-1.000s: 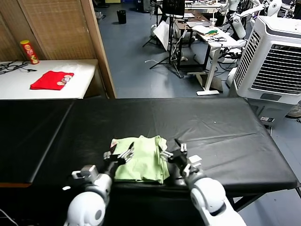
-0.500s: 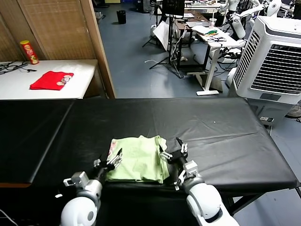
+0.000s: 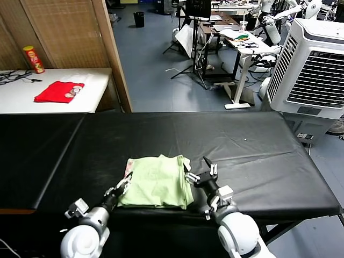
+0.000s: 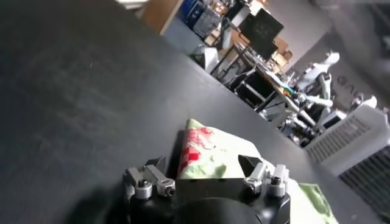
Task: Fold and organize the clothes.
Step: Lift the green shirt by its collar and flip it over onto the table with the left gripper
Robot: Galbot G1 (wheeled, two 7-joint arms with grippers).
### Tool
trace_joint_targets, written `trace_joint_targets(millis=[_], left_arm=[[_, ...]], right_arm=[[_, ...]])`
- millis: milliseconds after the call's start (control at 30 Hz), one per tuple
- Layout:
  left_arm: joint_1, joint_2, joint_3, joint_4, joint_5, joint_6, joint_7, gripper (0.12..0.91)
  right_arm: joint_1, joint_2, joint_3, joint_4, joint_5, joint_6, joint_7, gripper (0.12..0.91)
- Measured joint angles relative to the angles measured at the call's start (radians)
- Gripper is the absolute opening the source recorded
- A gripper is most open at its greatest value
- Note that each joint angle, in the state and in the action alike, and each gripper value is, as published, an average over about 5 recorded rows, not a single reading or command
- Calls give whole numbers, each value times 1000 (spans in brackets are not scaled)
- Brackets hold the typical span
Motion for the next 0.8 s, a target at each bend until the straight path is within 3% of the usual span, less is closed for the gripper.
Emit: trace_joint_targets(millis=[133, 267, 333, 533, 800], left_arm=[[3, 4, -5, 1, -1, 4, -1, 362], [10, 16, -5, -19, 72, -6, -1, 173], [15, 25, -6, -36, 134, -19, 1, 140], [24, 76, -36, -91, 388, -38, 1, 138], [14, 268, -163, -87, 630, -67, 8, 138]], right_arm=[[-6, 4, 4, 3, -10, 2, -1, 798], [-17, 10, 11, 11, -20, 3, -1, 798], [-24, 14, 17, 15, -31, 4, 1, 798], [-47, 28, 33, 20, -78, 10, 10, 798], [-65, 43, 35, 23, -98, 25, 14, 798]])
